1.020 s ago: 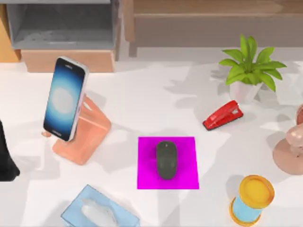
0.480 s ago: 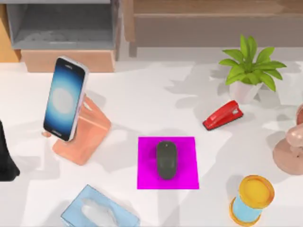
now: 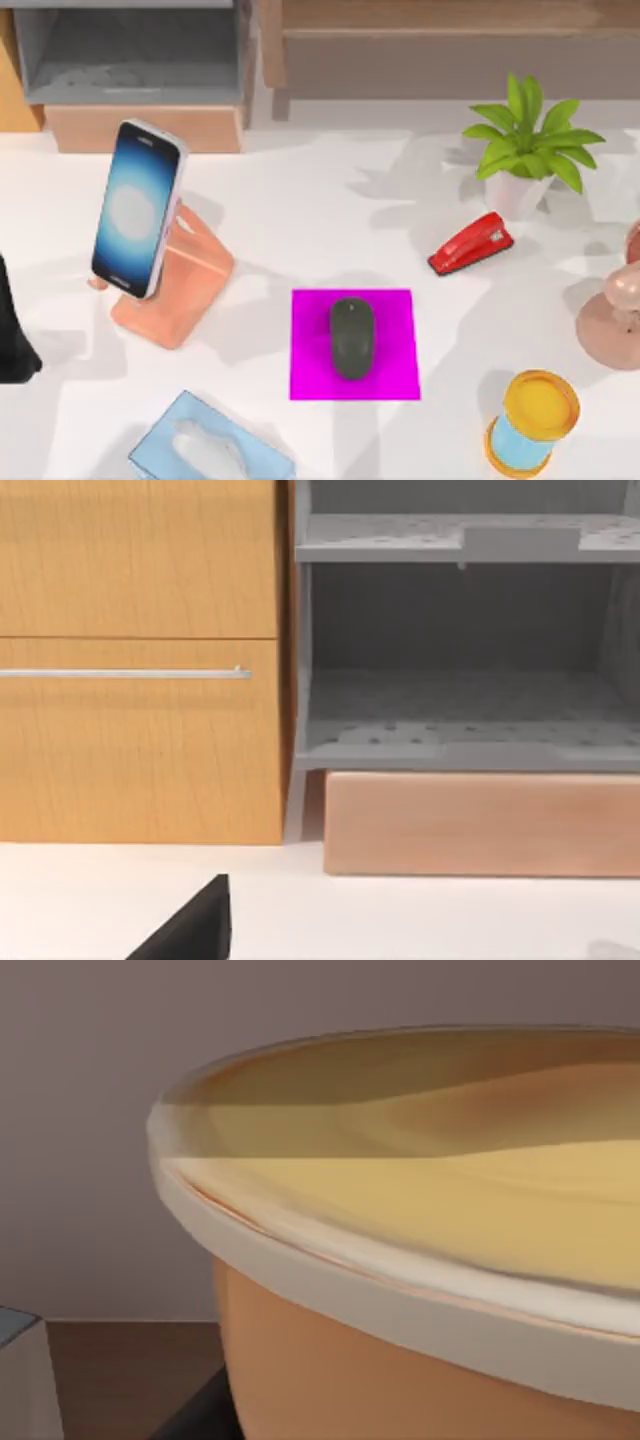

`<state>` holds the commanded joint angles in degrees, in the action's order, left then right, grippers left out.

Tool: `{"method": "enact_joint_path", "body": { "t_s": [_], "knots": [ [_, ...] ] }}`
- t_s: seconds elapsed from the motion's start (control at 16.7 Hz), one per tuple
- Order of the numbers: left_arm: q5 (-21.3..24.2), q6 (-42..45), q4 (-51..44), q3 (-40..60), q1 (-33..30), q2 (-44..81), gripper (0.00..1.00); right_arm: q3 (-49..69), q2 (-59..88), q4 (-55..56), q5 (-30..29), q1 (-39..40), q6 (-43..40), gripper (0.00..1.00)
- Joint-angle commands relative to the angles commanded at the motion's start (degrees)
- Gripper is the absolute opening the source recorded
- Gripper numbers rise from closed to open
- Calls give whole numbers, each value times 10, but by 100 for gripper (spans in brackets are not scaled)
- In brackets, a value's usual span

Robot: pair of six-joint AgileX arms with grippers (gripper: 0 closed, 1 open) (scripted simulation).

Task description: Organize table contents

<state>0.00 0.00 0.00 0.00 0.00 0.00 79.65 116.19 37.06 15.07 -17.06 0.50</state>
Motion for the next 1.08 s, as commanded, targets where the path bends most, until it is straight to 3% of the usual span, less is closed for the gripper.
{"method": "enact_joint_path", "body": {
  "t_s": [0.72, 1.08],
  "knots": [
    [0, 0, 0, 0, 0, 0, 100, 0, 0, 0, 0, 0, 0, 98],
    [0, 0, 0, 0, 0, 0, 100, 0, 0, 0, 0, 0, 0, 100]
  ]
}}
